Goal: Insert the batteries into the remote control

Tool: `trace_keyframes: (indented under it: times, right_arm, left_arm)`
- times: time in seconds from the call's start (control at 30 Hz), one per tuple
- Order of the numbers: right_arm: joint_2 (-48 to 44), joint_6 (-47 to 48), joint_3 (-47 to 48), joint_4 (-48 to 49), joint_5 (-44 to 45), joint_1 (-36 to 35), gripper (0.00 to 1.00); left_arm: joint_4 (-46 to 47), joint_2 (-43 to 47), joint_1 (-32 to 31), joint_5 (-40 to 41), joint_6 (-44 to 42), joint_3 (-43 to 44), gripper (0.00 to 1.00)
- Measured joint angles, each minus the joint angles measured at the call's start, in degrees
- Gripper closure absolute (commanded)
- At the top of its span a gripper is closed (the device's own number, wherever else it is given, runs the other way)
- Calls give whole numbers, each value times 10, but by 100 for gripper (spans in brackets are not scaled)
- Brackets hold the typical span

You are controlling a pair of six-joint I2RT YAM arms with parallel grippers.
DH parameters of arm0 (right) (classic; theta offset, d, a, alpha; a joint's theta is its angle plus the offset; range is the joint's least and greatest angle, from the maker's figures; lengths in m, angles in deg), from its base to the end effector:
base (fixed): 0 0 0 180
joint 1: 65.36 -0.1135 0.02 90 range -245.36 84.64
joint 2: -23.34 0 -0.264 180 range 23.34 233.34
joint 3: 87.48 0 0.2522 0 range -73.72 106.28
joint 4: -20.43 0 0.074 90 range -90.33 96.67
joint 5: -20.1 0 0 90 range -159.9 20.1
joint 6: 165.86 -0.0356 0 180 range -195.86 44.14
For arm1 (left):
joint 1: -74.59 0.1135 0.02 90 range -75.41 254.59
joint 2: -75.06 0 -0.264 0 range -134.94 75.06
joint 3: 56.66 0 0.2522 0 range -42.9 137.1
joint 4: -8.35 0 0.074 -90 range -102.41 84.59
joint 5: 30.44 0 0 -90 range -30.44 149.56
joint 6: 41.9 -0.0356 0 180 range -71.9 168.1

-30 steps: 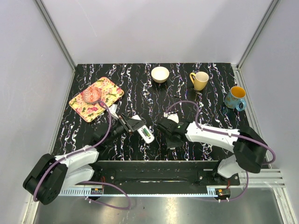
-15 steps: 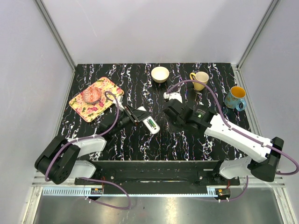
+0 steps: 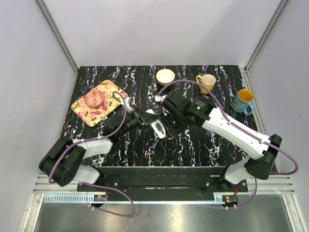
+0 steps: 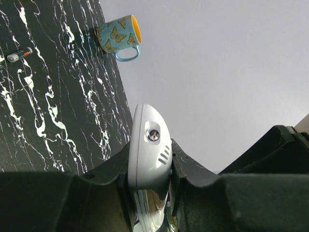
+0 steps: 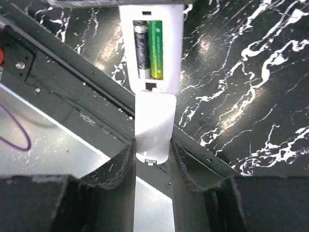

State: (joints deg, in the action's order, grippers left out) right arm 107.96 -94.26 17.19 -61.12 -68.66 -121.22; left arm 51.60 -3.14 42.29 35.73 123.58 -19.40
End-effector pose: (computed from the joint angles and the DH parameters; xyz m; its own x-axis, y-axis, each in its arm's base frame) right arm 0.1603 0.2350 0.3665 -0.7274 -0.5104 -0.4588 -0.6240 0.7701 0.1326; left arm 0.2146 -0.1527 0.2110 -0.7950 -0.5451 -0.2663 0.2411 0.1189 -0.9632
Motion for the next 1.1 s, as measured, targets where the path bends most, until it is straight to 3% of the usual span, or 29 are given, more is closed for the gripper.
trace_keyframes:
  times: [0.4,0.77,1.1]
  right_arm:
    - [67,23,73,-28,-105,22,100]
    - [88,23,72,-41,-112,27,100]
    - [94,23,53,-41,-109,35,100]
  left_arm:
    - [-21,0,-25,-2,-10,0,100]
    - [-99,25,-36,3,-54,10,100]
    - [-112,31,-47,4,-64,12,100]
